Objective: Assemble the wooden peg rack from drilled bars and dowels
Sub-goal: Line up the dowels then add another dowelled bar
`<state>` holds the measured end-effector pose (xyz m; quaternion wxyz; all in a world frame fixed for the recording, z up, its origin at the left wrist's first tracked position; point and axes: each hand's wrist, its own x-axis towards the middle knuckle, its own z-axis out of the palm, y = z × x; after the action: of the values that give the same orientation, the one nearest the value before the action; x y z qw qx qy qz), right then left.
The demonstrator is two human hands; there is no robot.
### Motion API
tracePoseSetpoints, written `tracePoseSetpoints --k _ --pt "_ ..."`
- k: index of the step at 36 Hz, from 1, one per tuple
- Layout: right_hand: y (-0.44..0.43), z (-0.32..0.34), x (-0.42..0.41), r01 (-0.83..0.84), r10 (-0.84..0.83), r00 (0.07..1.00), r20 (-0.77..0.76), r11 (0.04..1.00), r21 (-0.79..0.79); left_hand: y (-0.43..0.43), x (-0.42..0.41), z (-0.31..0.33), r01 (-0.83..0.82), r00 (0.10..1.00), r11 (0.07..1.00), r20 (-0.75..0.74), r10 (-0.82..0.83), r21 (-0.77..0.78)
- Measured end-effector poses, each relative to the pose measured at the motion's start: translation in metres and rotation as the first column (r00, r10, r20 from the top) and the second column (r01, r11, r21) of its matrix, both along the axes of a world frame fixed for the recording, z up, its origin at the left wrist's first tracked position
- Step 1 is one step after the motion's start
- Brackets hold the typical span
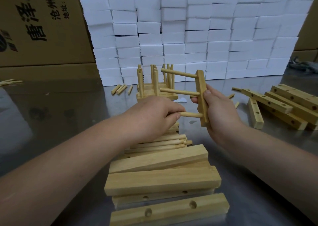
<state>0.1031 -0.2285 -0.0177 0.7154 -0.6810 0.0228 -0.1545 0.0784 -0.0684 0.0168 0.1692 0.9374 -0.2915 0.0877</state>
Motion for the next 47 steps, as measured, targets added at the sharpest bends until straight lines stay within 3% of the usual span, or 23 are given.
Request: tracePoseSetpoints --k 5,13,20,31,34,38,41,44,47 --pt "0.004 0.0 -0.003 -0.045 0.044 0.999 0.025 0.998 0.034 0.0 0.001 0.002 0.049 0.994 0.996 0.097 -0.057 0.081" --pt "0.006 0.007 -0.005 -0.133 0.115 0.989 0.089 0.961 0.243 -0.002 -0.001 -0.001 0.059 0.991 0.998 0.115 -0.061 0.022" --pt "0.01 0.009 -0.009 -0.152 0.125 0.984 0.129 0.961 0.229 -0.002 -0.003 0.0 0.063 0.992 0.998 0.106 -0.066 0.03" --pt "0.013 0.009 -0.015 -0.108 0.081 0.98 0.179 0.983 0.146 -0.003 -0.007 0.005 -0.069 0.979 0.982 -0.204 0.032 -0.178" --pt "0.01 0.008 -0.013 -0.067 0.053 0.987 0.152 0.994 0.089 -0.005 -0.007 0.007 -0.093 0.976 0.971 -0.213 0.045 -0.219" --pt "0.01 0.008 -0.011 0.0 0.01 0.994 0.113 0.996 -0.085 -0.003 -0.003 0.012 -0.129 0.978 0.933 -0.197 0.064 -0.337" --pt "0.012 0.004 -0.013 -0.001 0.014 0.997 0.078 0.986 -0.166 0.004 0.003 0.018 -0.186 0.958 0.879 -0.278 0.064 -0.439" --pt "0.01 0.0 -0.008 -0.085 0.086 0.996 0.024 0.996 -0.028 0.009 0.007 0.022 -0.251 0.927 0.793 -0.374 0.032 -0.555" --pt "0.007 0.001 -0.003 -0.17 0.17 0.985 0.017 0.97 0.172 0.012 0.014 0.021 -0.354 0.881 0.65 -0.473 -0.009 -0.672"
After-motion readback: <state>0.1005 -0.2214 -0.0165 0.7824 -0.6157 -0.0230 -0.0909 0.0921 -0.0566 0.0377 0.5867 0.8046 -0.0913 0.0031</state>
